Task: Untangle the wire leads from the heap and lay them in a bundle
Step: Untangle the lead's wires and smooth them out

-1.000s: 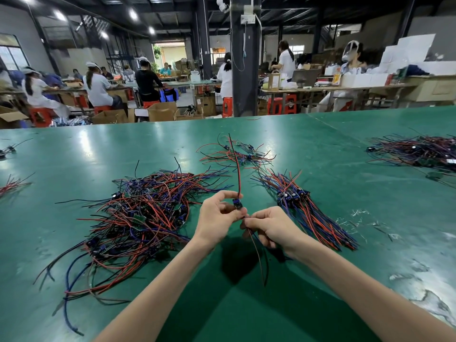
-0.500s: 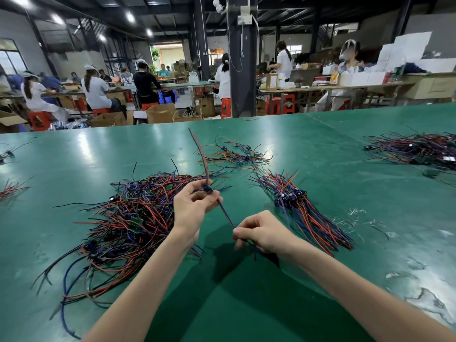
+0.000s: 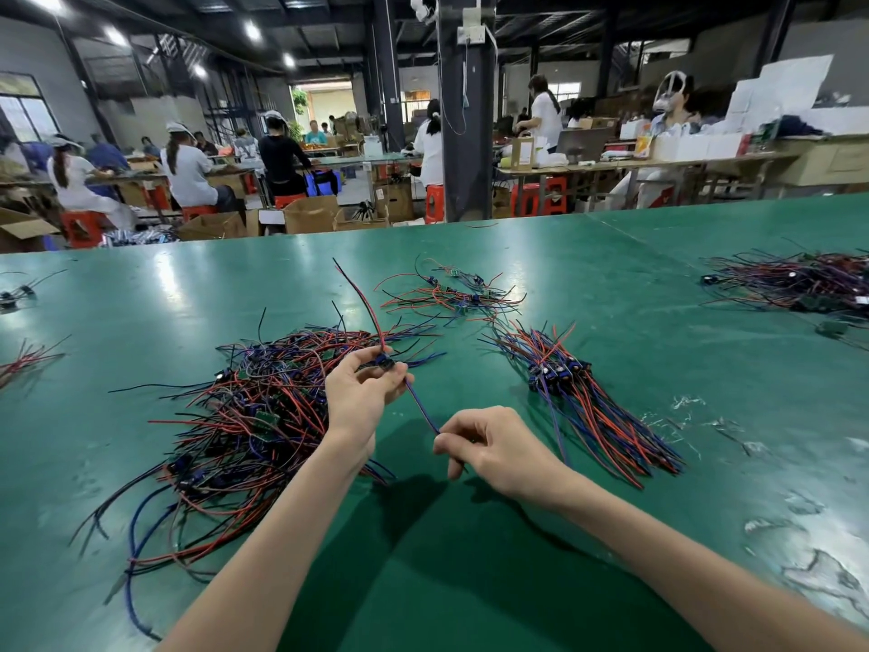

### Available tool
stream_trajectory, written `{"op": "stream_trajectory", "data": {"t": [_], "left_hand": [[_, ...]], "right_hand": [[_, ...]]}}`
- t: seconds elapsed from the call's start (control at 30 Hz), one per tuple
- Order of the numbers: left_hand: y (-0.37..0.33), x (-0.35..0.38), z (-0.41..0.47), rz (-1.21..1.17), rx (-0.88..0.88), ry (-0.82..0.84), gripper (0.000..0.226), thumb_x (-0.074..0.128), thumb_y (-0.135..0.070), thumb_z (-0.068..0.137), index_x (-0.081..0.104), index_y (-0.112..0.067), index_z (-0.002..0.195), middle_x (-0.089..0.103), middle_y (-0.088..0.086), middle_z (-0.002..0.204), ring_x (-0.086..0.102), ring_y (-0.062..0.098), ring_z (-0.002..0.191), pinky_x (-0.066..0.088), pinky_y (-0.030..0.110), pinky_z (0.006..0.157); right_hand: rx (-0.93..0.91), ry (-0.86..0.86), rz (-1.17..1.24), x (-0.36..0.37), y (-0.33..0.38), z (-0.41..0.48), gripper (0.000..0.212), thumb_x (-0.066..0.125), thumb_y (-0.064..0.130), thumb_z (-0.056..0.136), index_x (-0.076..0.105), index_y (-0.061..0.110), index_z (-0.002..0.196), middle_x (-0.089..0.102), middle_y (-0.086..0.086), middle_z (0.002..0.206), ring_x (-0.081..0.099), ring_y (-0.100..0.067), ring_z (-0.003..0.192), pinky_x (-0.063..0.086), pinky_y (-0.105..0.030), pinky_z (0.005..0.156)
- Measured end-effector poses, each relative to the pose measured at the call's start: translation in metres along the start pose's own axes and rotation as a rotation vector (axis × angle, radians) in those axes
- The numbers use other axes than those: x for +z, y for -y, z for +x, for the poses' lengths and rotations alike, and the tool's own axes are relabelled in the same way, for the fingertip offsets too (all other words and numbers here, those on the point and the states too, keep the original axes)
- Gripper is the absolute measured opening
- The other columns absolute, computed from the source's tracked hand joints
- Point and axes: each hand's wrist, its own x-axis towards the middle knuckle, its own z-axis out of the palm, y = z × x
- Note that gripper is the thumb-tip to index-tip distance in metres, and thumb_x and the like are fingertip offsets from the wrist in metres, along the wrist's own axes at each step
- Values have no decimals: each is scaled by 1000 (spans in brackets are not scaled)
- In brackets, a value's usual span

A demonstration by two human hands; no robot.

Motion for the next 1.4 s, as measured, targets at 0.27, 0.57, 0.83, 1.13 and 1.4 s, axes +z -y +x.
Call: {"op": "stream_trajectory", "data": {"t": [0.27, 0.57, 0.83, 1.13, 1.4], "left_hand": [[1, -3, 4, -42, -19, -35, 22, 63, 13, 82, 59, -8, 89, 57, 8, 71, 64, 21, 63, 59, 26, 65], [-1, -3, 3, -35, 4, -47, 21, 61, 12, 83, 57, -8, 89, 57, 12, 77, 62, 22, 65, 59, 25, 66], [-2, -4, 5, -34, 11, -39, 21, 61, 12, 83, 57, -8, 88, 57, 17, 83, 64, 14, 57, 58, 24, 63], [0, -6, 6, -67, -22, -57, 22, 61, 13, 83, 57, -8, 89, 57, 17, 86, 64, 16, 60, 55, 20, 57], [5, -3, 4, -73, -50, -56, 21, 61, 13, 83, 58, -7, 87, 61, 10, 75, 64, 15, 59, 57, 22, 59]], "right_hand": [[-33, 22, -25, 1, -2, 0, 11, 58, 9, 92, 69, 9, 88, 64, 6, 61, 38, -1, 42, 33, -12, 46], [2, 82, -136, -3, -2, 0, 19, 50, 5, 94, 69, 4, 98, 67, 2, 68, 40, -1, 42, 31, -9, 46], [55, 129, -152, -2, -2, -1, 22, 44, 5, 96, 65, 4, 104, 65, 1, 68, 40, -2, 38, 32, -10, 44], [-69, 64, -121, 0, 7, -7, 21, 42, -2, 95, 62, 2, 100, 57, -6, 63, 42, -3, 42, 32, -10, 46], [-118, 12, -62, -1, 10, -8, 24, 40, -5, 94, 62, 0, 100, 44, -4, 56, 34, -4, 41, 30, -11, 45]]}}
